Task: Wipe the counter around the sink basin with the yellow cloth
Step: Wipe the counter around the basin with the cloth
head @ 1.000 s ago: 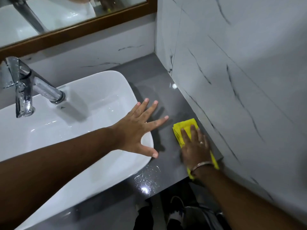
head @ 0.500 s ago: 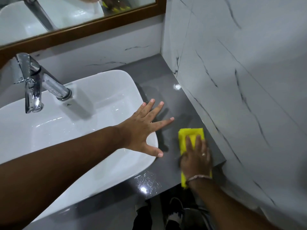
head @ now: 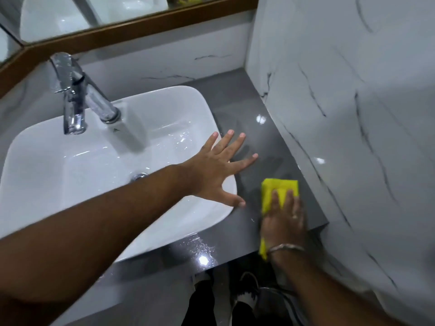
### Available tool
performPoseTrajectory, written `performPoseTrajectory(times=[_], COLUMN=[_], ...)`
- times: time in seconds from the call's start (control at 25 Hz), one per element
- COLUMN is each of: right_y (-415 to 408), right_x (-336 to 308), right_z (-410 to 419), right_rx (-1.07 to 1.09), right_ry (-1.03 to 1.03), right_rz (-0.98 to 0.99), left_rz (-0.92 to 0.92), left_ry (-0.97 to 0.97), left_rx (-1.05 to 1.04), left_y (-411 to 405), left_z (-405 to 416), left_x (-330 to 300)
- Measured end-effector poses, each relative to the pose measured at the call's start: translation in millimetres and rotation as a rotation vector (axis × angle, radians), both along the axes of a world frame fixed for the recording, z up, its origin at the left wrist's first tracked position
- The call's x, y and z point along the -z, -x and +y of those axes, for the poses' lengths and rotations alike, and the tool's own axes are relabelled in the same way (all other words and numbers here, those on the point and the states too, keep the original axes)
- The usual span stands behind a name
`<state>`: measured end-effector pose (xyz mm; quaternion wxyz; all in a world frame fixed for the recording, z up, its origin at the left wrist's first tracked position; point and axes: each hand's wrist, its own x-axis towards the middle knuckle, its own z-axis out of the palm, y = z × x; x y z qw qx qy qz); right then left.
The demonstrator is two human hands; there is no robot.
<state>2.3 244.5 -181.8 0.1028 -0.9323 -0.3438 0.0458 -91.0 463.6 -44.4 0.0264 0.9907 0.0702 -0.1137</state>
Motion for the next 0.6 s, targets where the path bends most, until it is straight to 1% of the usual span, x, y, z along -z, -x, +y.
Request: performPoseTrajectory(times=[0.04, 0.12, 0.16, 0.2, 0.24, 0.28, 0.32, 0.4, 0.48, 0.52, 0.56, 0.6], right_y=[41, 121, 136, 126, 105, 80, 53, 17, 37, 64, 95, 127], right_x=[3, 1, -1, -2, -2, 3, 2, 1, -4, -5, -5, -7], right_z=[6, 4, 1, -1, -2, -5, -10, -16, -6, 1, 7, 10], right_rx=[-0.106, -0.512, -0.660, -0.736, -0.762, -0.737, -0.659, -0.404, -0.198, -0.158, -0.230, -0.430], right_ry=[-0.016, -0.037, -0.051, -0.067, -0.081, -0.045, 0.008, 0.046, 0.030, 0.020, 0.031, 0.045], right_rz=[0.020, 0.069, 0.087, 0.117, 0.092, 0.054, 0.016, -0.008, 0.044, 0.102, 0.165, 0.185], left_rz=[-0.010, -0.057, -0.063, -0.056, -0.039, -0.030, -0.029, 0.022, 0.114, 0.139, 0.153, 0.155], left_ry=[0.009, 0.112, 0.162, 0.191, 0.203, 0.191, 0.149, 0.037, -0.029, -0.051, -0.062, -0.057], left_rx=[-0.079, -0.280, -0.378, -0.456, -0.526, -0.582, -0.638, -0.789, -0.931, -0.956, -0.942, -0.906], left_y=[4, 23, 40, 59, 88, 121, 157, 240, 312, 334, 346, 352], left_z=[-10, -42, -58, -67, -69, -64, -55, -30, -12, -6, 0, 3], left_x=[3, 7, 10, 12, 13, 15, 15, 14, 7, 3, 1, 0])
